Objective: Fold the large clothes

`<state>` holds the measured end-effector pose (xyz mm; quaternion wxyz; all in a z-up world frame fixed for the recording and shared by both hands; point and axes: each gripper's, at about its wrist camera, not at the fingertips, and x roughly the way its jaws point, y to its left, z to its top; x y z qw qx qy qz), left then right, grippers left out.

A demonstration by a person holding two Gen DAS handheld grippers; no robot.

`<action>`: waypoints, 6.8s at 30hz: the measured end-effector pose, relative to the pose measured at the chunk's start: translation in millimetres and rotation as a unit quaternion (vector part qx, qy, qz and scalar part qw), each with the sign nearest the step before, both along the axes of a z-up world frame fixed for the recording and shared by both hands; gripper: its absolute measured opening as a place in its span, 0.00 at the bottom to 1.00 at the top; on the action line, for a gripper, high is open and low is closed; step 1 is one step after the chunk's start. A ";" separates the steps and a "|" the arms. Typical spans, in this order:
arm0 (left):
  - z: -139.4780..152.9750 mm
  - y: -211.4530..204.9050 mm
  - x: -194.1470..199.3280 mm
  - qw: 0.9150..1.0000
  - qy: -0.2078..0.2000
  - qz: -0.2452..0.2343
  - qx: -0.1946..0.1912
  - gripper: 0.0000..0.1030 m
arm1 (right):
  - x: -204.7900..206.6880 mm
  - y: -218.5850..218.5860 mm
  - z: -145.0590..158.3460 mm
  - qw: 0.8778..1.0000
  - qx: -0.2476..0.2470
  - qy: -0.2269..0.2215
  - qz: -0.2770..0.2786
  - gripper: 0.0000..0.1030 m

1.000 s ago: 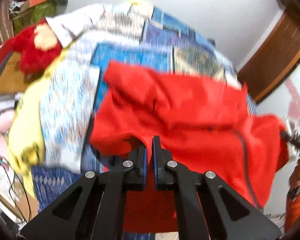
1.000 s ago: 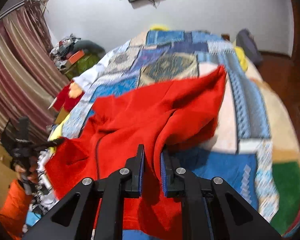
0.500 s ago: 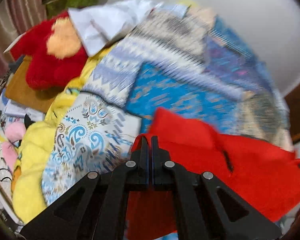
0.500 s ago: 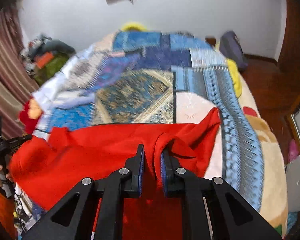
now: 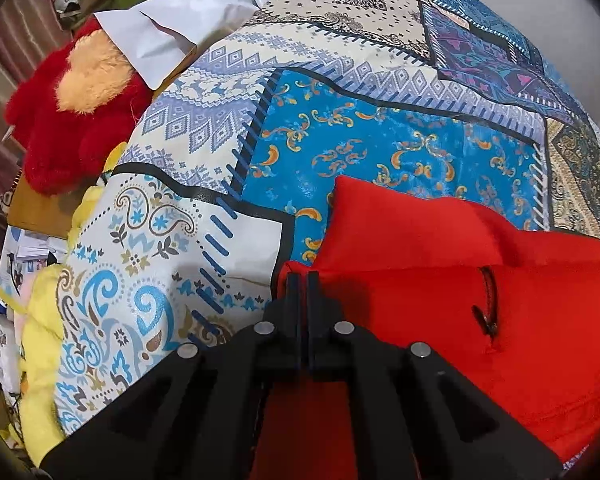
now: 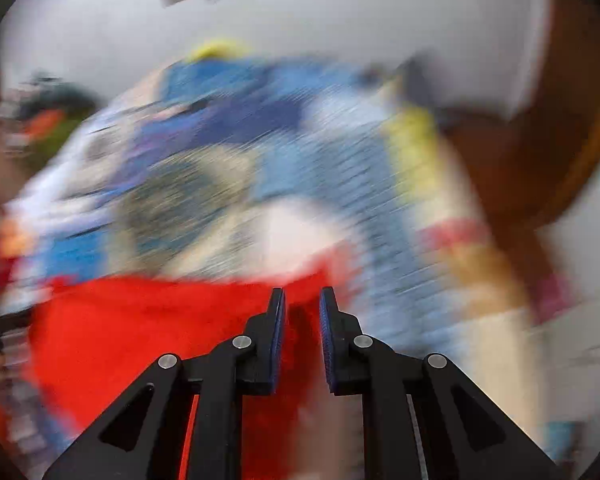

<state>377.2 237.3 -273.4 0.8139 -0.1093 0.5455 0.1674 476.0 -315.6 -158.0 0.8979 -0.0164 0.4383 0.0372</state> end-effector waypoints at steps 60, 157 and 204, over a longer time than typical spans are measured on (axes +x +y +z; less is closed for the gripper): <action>122.5 -61.2 108.0 0.975 -0.091 -0.080 0.187 0.94 | 32.5 156.9 22.5 0.982 0.006 -0.037 0.183 0.12; -39.2 -26.6 -79.7 0.945 -0.111 0.093 -0.292 1.00 | -51.9 25.9 -94.8 0.984 -0.136 0.086 0.074 0.05; 212.8 -258.4 11.2 0.944 -0.254 -0.206 -0.047 0.07 | -62.6 31.2 4.2 0.987 0.088 0.072 0.116 0.05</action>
